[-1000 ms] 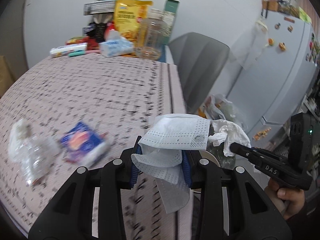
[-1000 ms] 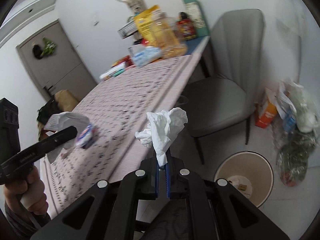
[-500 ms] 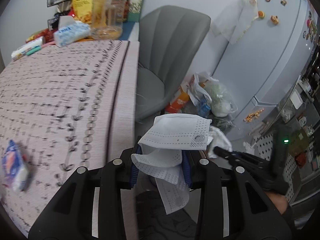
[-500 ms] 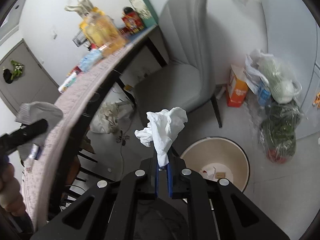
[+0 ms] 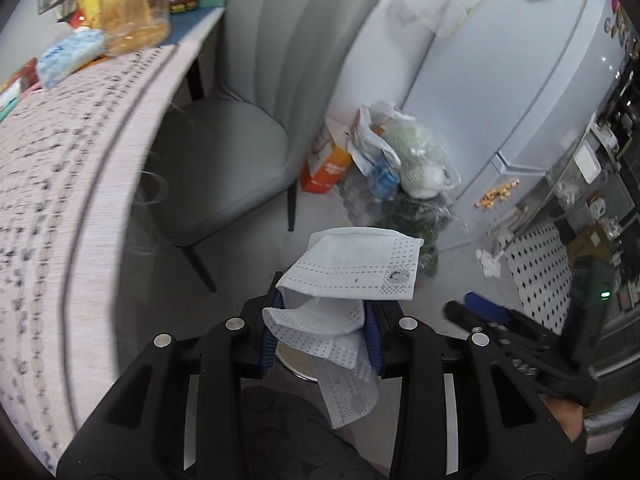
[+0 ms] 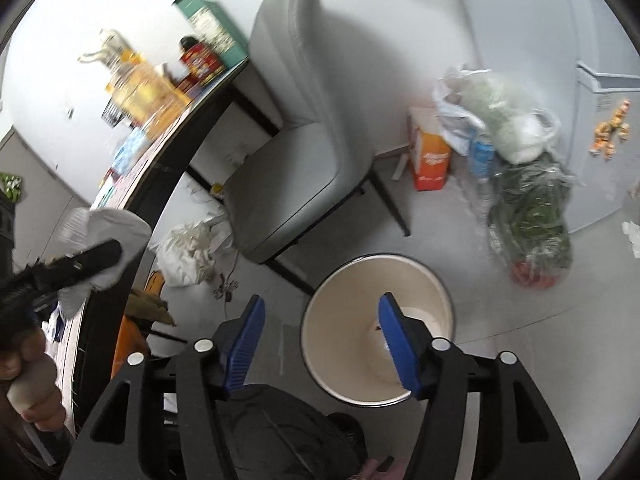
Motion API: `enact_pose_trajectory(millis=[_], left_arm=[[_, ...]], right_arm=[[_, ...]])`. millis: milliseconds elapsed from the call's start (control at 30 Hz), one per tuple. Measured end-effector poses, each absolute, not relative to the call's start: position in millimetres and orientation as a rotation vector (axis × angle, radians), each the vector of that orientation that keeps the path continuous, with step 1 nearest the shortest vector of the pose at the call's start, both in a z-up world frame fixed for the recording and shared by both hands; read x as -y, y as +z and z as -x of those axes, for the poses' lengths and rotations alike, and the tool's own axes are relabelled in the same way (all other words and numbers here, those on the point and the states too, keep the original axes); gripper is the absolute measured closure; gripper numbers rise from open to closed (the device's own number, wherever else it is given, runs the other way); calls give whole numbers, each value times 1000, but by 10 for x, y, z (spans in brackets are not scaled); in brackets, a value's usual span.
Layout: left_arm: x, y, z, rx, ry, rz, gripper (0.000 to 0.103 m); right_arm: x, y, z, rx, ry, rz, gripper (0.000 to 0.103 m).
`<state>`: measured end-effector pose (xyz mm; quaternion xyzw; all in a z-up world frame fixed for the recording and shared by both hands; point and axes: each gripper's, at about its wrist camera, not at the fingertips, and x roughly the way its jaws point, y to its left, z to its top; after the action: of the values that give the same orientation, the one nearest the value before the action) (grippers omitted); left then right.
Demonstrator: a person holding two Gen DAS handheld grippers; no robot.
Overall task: Collect trash
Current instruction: 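Open both grippers to drop the tissues into the bin, then move both grippers back over the table toward the clear plastic bag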
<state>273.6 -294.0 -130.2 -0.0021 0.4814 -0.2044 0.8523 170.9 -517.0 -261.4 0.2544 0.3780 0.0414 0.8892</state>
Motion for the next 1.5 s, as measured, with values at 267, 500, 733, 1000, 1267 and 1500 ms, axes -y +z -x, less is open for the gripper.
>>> enact_pose_trajectory(millis=[267, 500, 733, 1000, 1267, 1500], left_arm=[[3256, -1403, -2835, -1036, -473, 11, 25], [3146, -1180, -2776, -975, -450, 23, 10], [2718, -877, -2600, -897, -405, 59, 6], [2045, -525, -2369, -820, -357, 155, 6], [1324, -151, -2124, -729, -278, 202, 6], [819, -82, -1846, -683, -216, 260, 6]], right_arm=[[5499, -2440, -1550, -727, 38, -562, 41], [5453, -2354, -1529, -716, 38, -541, 36], [5276, -2243, -1521, -699, 43, -530, 15], [4908, -1957, -1514, -671, 93, -479, 8], [4485, -1621, -1482, -631, 153, -426, 8], [4063, -1380, -1462, -618, 224, -356, 8]])
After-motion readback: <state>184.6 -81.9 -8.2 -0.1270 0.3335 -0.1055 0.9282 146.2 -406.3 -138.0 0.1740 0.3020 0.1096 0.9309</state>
